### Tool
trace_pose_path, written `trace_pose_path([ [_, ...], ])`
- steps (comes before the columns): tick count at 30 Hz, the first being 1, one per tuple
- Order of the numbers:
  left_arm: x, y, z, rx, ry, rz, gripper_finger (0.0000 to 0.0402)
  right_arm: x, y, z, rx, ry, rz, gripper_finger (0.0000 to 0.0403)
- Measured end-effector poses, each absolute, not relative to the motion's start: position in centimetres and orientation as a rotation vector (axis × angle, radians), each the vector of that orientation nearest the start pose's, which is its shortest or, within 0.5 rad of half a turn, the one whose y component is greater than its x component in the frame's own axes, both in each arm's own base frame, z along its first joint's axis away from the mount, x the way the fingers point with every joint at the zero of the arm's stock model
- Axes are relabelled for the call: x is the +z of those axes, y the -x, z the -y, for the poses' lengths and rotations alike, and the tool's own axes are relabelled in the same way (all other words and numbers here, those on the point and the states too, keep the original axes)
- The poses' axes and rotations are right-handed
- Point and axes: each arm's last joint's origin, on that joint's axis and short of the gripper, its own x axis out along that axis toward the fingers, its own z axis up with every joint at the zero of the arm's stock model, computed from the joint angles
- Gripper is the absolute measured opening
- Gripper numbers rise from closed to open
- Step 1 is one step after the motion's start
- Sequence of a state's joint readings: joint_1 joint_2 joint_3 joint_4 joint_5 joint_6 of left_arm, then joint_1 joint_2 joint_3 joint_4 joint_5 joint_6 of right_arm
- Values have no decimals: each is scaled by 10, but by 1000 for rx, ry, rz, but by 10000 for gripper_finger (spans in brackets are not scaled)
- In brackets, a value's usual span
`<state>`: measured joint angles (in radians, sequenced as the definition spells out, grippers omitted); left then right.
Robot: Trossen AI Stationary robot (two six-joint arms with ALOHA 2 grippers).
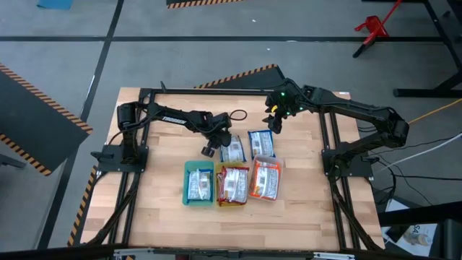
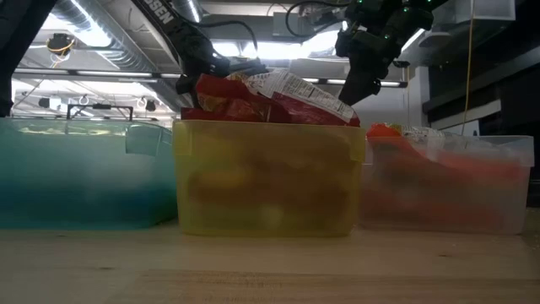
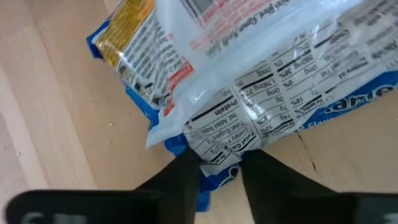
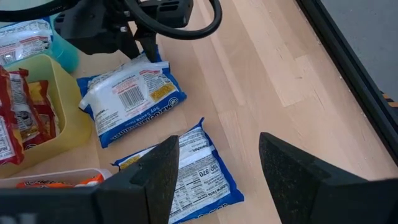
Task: Sort Maruchan noodles
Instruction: Put the left blue noodle pack into the green bin
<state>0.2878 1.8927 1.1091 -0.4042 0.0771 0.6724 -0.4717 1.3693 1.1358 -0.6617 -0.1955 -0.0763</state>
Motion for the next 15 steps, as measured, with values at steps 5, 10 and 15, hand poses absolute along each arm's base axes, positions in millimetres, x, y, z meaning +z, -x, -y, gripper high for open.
trace_pose_path([
  [5,133,-341,-100,-183,-372,-1186,48,289,-251,122,-224,-223,-858,209],
  [10,133,-340,-101,-157,-356,-1194,8,289,-251,122,-224,-224,-859,209],
  [15,139,-337,-103,-80,-350,-1217,6,288,-250,121,-223,-228,-872,209],
])
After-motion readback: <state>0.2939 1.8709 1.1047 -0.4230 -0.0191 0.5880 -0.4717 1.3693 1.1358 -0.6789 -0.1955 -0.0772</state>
